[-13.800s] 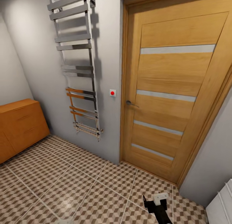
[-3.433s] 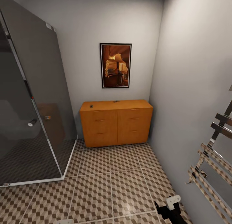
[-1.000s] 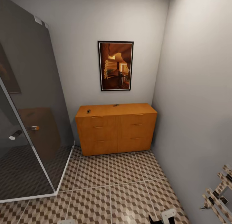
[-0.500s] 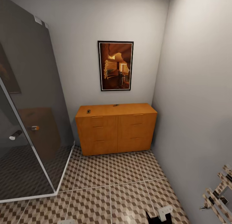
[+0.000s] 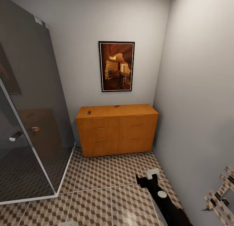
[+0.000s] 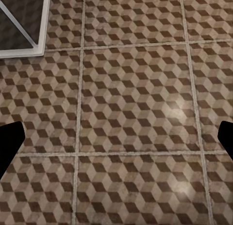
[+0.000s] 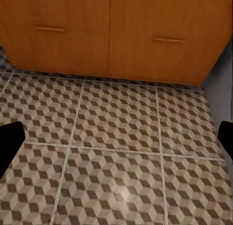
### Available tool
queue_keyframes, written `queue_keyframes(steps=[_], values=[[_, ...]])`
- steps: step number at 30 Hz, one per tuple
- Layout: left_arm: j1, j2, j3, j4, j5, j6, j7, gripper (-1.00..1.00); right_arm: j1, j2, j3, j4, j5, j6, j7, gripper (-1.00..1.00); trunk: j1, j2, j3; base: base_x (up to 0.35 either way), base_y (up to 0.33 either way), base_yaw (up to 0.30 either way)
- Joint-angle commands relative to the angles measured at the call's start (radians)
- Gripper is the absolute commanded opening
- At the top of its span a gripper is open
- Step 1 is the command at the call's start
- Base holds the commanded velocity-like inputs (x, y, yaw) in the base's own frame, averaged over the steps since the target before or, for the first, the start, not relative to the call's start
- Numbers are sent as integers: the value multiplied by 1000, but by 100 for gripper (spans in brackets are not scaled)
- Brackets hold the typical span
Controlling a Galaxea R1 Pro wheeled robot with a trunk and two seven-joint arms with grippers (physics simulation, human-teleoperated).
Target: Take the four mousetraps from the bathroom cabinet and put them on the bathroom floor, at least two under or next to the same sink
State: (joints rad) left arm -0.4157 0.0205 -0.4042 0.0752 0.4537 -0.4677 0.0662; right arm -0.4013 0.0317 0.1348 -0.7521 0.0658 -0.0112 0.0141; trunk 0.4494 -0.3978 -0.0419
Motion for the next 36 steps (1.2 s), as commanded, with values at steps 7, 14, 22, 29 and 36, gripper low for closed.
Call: queue_keyframes(steps=[7, 14, 22, 29, 36], values=[[-2, -1, -8, 3, 3, -4, 2, 100, -3, 81, 0, -271, 51, 232, -56, 100, 1, -2, -2, 0, 0, 0], [-2, -3, -8, 3, 3, -3, 1, 100, -6, 143, 0, -397, 198, 353, -69, 100, 1, -2, -2, 0, 0, 0], [-2, -6, -8, 3, 3, 5, 1, 100, -94, 143, 1, -446, 274, 468, -81, 100, 1, -2, -2, 0, 0, 0], [-2, -8, -8, 3, 3, 15, 1, 100, -321, 143, 2, -413, 265, 643, -80, 100, 1, -2, -2, 0, 0, 0], [-2, -8, -8, 3, 3, 17, 1, 100, -542, 143, 2, -212, 154, 690, -81, 100, 1, -2, -2, 0, 0, 0]])
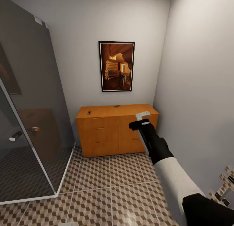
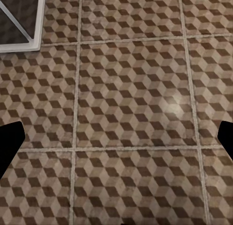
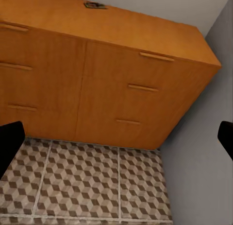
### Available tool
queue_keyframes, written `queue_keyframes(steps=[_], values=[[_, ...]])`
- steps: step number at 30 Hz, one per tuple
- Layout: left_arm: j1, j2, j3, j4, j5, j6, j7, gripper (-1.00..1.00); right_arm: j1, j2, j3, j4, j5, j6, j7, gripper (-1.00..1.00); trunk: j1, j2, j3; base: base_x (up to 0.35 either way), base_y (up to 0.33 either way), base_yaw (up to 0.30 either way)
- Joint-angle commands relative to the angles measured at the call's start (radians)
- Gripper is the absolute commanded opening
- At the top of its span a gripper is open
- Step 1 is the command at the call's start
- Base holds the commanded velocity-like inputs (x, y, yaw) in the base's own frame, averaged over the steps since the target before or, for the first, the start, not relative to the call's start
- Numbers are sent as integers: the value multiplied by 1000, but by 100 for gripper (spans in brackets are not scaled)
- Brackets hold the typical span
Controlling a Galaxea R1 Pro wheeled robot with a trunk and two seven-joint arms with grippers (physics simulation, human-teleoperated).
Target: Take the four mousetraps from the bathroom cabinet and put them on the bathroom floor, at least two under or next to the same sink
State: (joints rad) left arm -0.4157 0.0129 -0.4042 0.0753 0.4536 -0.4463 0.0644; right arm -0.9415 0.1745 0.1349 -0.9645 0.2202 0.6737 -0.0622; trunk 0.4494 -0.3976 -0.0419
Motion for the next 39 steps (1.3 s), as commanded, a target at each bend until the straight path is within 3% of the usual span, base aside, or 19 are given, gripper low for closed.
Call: queue_keyframes(steps=[1, 6, 9, 10, 19, 39], values=[[-2, -1, -8, 3, 4, -4, 2, 100, -56, 0, 2, 61, -34, 7, -5, 100, 1, -2, -2, 0, 0, 0], [-2, 2, -8, 3, 4, -4, 3, 100, -221, 0, 1, 236, -121, -4, -5, 100, 1, -2, -2, 0, 0, 0], [-2, 4, -8, 4, 4, -4, 3, 100, -258, 0, 2, 284, -141, -32, -5, 100, 1, -2, -2, 0, 0, 0], [-2, 5, -8, 4, 5, -4, 3, 100, -276, 0, 4, 319, -149, -76, -3, 100, 1, -2, -2, 0, 0, 0], [-2, 6, -7, 3, 5, -4, 3, 100, -283, 0, 23, 325, -150, -167, 4, 100, 1, -2, -2, 0, 0, 0], [-2, 6, -8, 3, 5, -4, 3, 100, -283, 0, 29, 317, -150, -175, 4, 100, 1, -2, -9, 0, 0, 182]])
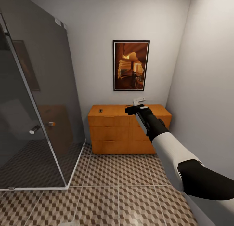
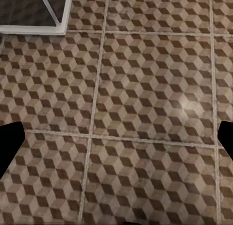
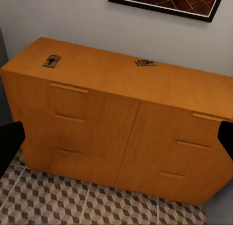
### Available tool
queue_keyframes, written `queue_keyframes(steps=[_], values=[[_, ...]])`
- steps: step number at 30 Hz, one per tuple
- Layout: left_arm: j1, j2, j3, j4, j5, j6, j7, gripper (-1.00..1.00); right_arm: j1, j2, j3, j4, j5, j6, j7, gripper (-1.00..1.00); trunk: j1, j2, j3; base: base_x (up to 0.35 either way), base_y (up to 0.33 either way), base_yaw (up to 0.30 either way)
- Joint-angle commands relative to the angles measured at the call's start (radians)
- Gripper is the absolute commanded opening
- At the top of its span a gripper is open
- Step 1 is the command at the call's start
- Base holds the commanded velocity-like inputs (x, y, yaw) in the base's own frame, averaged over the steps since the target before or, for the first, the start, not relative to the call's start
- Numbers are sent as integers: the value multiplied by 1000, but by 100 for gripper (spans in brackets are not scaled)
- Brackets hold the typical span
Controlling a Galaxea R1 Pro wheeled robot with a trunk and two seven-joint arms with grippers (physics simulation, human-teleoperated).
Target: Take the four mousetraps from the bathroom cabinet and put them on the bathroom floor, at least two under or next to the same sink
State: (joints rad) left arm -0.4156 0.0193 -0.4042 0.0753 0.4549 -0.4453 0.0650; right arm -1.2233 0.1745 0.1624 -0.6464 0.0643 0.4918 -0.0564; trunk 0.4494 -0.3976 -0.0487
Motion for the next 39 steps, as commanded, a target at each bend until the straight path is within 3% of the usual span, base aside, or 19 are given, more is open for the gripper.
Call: queue_keyframes(steps=[1, 16, 26, 39], values=[[-2, -1, -8, 3, 4, -5, 3, 100, -1, 0, 2, -1, 6, 7, -2, 100, 1, -2, -3, 0, 0, 243], [-2, 0, -8, 3, 4, -4, 3, 100, -1, 0, 2, 7, 5, 4, 1, 100, 1, -2, -17, 5, -5, 241], [-2, 0, -8, 3, 4, -5, 3, 100, -1, 0, 2, 8, 5, 4, 1, 100, 1, -2, -28, 190, -173, 232], [-2, -1, -8, 4, 4, -4, 3, 100, -1, 0, 2, 9, 5, 4, 1, 100, 1, -2, -29, 252, -225, 27]])
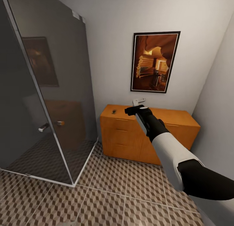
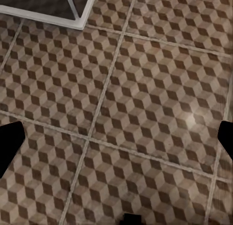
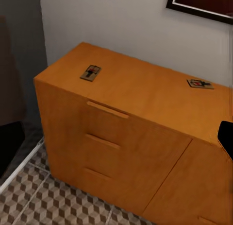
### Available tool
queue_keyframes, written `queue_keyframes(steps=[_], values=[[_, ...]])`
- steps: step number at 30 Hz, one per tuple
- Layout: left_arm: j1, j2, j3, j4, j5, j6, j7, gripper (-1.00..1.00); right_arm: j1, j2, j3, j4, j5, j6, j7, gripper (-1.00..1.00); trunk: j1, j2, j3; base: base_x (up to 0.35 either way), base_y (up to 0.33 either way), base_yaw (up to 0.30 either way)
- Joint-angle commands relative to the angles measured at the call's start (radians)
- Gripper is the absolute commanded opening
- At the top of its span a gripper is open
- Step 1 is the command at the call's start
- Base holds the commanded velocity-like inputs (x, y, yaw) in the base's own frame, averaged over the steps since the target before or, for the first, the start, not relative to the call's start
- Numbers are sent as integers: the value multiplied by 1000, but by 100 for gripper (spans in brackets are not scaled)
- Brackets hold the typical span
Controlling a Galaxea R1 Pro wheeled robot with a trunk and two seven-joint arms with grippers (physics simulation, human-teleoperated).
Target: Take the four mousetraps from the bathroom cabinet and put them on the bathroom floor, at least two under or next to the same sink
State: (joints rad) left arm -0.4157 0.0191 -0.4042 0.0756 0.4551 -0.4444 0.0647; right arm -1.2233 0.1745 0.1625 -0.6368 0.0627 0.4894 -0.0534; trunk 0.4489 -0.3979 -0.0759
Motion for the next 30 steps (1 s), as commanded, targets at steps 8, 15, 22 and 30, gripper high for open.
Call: queue_keyframes(steps=[8, 15, 22, 30], values=[[-2, -1, -8, 3, 3, -5, 3, 100, -1, 0, 2, 2, 6, 6, 0, 100, 1, -2, -2, 269, -166, 18], [-2, 0, -8, 3, 3, -5, 3, 100, -1, 0, 2, 6, 6, 6, 0, 100, 1, -2, -2, 301, -23, 186], [-2, 0, -8, 3, 4, -5, 3, 100, -1, 0, 2, 25, 6, 2, 0, 100, 1, -2, -2, 316, -2, 245], [-2, -1, -8, 4, 4, -5, 3, 100, -1, 0, 1, 28, 7, -1, 0, 100, 1, -2, -2, 325, -2, 127]])
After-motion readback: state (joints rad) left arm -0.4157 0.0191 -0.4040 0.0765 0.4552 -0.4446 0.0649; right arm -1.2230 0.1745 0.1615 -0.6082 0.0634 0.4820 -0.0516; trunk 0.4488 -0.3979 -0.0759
